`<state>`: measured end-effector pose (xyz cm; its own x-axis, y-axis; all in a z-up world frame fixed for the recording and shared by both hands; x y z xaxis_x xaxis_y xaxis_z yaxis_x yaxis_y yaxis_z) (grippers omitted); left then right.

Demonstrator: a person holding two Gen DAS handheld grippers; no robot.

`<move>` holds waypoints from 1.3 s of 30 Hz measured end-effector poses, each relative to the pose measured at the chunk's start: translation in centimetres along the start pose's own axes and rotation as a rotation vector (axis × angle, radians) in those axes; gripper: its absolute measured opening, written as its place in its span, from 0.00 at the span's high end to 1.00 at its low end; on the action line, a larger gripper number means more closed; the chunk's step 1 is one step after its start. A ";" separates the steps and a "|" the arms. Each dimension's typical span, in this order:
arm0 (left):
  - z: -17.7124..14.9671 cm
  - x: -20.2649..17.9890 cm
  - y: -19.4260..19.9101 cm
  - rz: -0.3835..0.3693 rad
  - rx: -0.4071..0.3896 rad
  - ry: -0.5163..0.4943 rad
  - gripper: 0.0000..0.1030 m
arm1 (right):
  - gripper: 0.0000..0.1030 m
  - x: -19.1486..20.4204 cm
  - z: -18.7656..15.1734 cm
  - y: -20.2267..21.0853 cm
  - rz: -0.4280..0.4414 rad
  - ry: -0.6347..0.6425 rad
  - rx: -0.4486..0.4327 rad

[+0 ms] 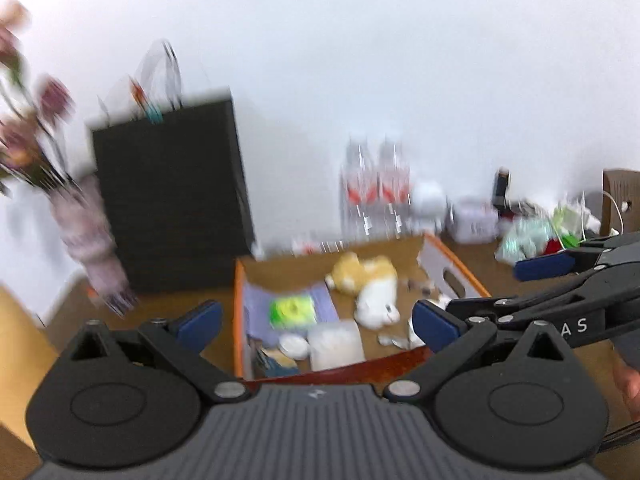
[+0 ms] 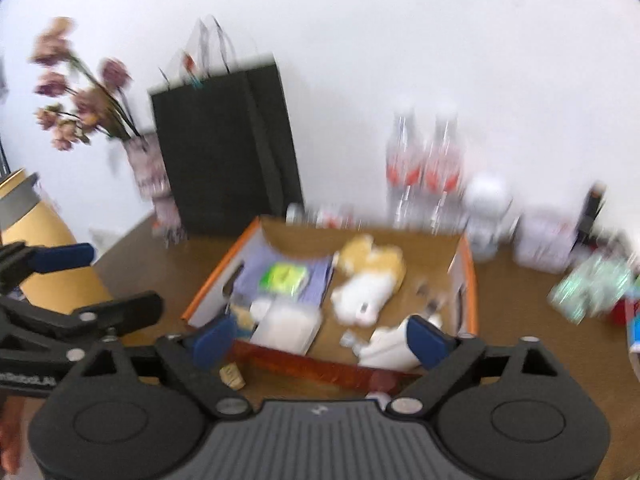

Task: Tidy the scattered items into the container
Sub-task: 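Move both tools back over the table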

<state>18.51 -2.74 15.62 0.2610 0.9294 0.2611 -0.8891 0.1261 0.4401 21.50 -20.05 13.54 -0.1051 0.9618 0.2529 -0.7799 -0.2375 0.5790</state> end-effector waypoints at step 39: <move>-22.8 -6.9 2.4 -0.019 0.254 0.131 0.00 | 0.00 -1.4 -24.7 2.5 -0.126 -0.009 0.043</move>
<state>6.00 -0.93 -4.70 0.2113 0.9667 0.1441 -0.7572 0.0687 0.6496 4.42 -18.59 -4.52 -0.0016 0.9831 0.1830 -0.7594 -0.1203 0.6394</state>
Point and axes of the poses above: each gripper's, at about its wrist camera, not at the fingertips, and y roughly against the way its jaws point, x to its left, z to its top, the point moved 8 cm from there along -y, roughly the way its jaws point, and after that the axes turned 10 degrees about -y, right-handed, at the moved point
